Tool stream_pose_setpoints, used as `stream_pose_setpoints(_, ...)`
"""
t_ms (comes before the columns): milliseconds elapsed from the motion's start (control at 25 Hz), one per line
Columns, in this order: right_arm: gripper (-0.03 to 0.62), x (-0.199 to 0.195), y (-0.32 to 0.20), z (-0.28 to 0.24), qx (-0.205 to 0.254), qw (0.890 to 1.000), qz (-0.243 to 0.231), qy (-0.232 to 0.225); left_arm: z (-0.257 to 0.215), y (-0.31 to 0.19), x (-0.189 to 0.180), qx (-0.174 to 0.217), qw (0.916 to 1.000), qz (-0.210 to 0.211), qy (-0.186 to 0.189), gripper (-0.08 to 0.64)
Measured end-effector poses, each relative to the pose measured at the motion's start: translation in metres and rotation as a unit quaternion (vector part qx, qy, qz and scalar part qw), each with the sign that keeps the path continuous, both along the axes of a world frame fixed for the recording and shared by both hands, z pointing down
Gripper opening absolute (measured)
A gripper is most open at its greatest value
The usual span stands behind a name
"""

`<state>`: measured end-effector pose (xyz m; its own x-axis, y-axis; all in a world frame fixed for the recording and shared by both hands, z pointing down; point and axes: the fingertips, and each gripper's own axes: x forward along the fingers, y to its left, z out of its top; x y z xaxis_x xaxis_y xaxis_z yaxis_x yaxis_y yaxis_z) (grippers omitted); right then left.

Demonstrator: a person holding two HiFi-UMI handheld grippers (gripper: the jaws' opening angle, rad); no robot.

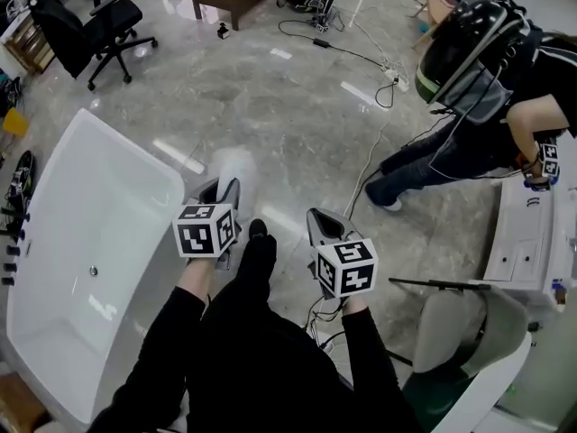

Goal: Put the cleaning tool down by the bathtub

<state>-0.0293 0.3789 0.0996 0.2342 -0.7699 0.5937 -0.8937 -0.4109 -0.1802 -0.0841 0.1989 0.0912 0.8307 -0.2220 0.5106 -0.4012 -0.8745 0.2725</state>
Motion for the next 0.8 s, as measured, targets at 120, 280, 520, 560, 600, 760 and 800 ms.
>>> stream_pose_setpoints(120, 0.000, 0.013, -0.010, 0.005, -0.006, 1.000, -0.002, -0.007, 0.004, -0.013, 0.007, -0.003, 0.9999, -0.013, -0.001, 0.098)
stream_pose_setpoints(280, 0.002, 0.031, -0.035, 0.010, -0.008, 1.000, -0.011, -0.008, 0.010, -0.039, 0.024, -0.005, 0.9997, -0.024, -0.002, 0.098)
stream_pose_setpoints(520, 0.000, 0.074, -0.074, 0.018, -0.021, 0.999, -0.030, -0.008, 0.024, -0.079, 0.062, -0.013, 0.9988, -0.046, -0.010, 0.098)
stream_pose_setpoints(560, 0.002, 0.083, -0.081, 0.018, -0.023, 0.999, -0.033, -0.010, 0.026, -0.087, 0.069, -0.016, 0.9985, -0.050, -0.012, 0.098)
stream_pose_setpoints(600, 0.000, 0.092, -0.089, 0.019, -0.025, 0.999, -0.036, -0.012, 0.027, -0.094, 0.076, -0.018, 0.9982, -0.055, -0.014, 0.098)
stream_pose_setpoints(760, 0.000, 0.124, -0.118, 0.024, -0.033, 0.998, -0.057, -0.017, 0.033, -0.119, 0.096, -0.027, 0.9965, -0.077, -0.017, 0.098)
stream_pose_setpoints(800, 0.000, 0.131, -0.127, 0.026, -0.035, 0.997, -0.063, -0.017, 0.033, -0.126, 0.100, -0.027, 0.9962, -0.081, -0.016, 0.098)
